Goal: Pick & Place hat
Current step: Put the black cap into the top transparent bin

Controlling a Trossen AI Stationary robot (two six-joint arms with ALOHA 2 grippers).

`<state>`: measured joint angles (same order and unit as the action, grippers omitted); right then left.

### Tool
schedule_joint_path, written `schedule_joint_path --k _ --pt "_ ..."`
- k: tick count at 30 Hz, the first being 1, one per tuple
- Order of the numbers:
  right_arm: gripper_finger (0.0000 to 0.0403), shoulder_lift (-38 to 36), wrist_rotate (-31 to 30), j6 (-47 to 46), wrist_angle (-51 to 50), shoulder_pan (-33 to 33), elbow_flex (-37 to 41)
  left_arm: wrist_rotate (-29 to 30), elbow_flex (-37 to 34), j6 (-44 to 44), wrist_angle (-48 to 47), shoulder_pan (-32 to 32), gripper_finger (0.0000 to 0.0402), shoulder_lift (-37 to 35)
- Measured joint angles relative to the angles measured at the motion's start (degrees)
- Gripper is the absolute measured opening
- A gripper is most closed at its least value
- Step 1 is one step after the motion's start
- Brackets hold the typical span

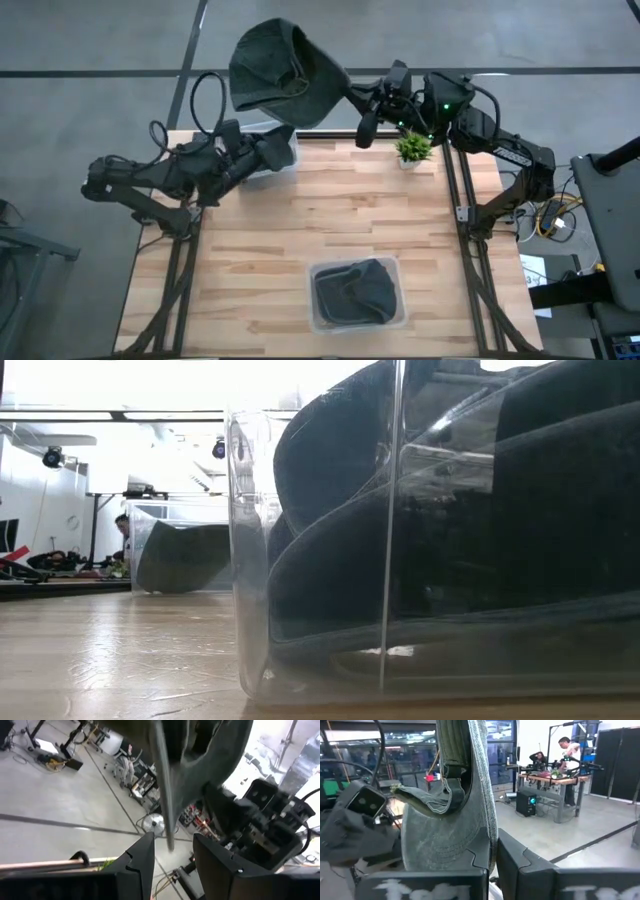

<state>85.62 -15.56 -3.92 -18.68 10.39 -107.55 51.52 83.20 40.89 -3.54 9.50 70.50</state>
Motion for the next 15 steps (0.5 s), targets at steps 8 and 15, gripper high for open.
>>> schedule_joint_path --k 8,15 --pt "0.0008 0.03 4.15 -1.54 1.62 0.02 1.29 1.43 0.0 -7.17 5.52 -0.32 0.0128 0.17" --pt "0.0009 0.0 4.93 -1.25 2.81 0.02 1.89 -0.3 0.0 -9.8 5.72 -0.52 0.0077 -0.18"
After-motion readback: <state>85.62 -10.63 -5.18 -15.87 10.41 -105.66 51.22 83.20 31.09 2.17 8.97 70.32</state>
